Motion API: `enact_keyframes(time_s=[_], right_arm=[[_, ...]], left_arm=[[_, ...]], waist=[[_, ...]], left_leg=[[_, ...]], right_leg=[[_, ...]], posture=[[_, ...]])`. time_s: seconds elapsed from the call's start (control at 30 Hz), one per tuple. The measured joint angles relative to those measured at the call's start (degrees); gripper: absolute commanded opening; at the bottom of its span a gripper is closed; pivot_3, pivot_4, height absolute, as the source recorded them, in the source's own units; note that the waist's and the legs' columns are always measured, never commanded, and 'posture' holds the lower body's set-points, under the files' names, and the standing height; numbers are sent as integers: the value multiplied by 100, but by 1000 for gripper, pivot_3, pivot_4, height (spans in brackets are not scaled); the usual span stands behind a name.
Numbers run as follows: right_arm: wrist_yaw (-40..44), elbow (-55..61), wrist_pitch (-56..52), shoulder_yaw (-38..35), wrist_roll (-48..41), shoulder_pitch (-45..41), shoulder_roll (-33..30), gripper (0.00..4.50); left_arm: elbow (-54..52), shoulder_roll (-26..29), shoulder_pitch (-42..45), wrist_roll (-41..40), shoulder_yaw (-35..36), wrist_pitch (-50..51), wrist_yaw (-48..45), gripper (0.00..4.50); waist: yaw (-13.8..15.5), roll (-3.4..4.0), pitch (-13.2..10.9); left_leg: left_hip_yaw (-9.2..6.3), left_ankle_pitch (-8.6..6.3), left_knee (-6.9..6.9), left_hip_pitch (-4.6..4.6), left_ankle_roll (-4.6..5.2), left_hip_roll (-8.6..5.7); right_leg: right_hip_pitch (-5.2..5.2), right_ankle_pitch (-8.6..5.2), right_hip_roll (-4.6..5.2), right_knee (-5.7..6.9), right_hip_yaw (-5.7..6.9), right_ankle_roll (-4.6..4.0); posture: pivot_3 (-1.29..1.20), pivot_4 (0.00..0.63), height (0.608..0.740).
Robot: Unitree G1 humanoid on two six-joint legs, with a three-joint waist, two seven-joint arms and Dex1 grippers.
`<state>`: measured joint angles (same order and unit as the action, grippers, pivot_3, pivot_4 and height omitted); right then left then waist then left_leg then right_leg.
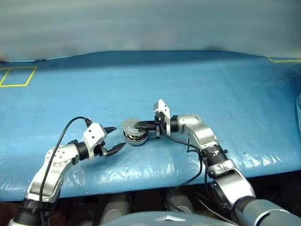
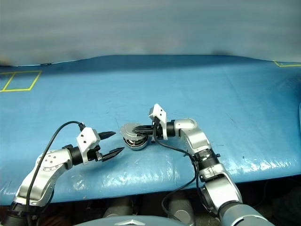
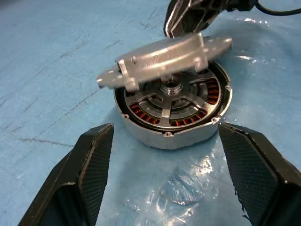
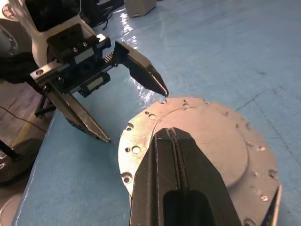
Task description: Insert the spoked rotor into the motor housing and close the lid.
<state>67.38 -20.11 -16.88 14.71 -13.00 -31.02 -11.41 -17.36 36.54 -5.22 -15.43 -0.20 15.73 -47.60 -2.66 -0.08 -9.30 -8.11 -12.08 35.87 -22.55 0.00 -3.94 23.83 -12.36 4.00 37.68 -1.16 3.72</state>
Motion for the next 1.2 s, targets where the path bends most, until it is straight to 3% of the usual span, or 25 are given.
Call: enact_keyframes(time_s=[0.53, 0.9, 1.2], right_arm=[[-1120, 358, 1119, 227, 460, 791, 189, 0], [-1970, 1466, 871, 85, 445, 1191, 193, 0], [-2384, 1469, 759, 304, 757, 1328, 186, 2913]], left_arm=[[-44, -120, -99, 189, -137, -50, 224, 3756], [177, -518, -281, 308, -181, -666, 359, 3756], [482, -587, -408, 395, -196, -1270, 363, 3784]], waist=[[60, -2, 1], [86, -3, 0], [103, -3, 0]], left_leg=[[1, 2, 4, 8, -6, 1], [0, 1, 1, -1, -6, 4], [1, 1, 1, -1, -6, 4]], right_leg=[[-8, 0, -1, 1, -2, 0], [-2, -16, 0, -2, 1, -26], [-1, -18, 0, -2, 0, -29]], posture=[[0, 150, 740], [0, 150, 740], [0, 150, 740]])
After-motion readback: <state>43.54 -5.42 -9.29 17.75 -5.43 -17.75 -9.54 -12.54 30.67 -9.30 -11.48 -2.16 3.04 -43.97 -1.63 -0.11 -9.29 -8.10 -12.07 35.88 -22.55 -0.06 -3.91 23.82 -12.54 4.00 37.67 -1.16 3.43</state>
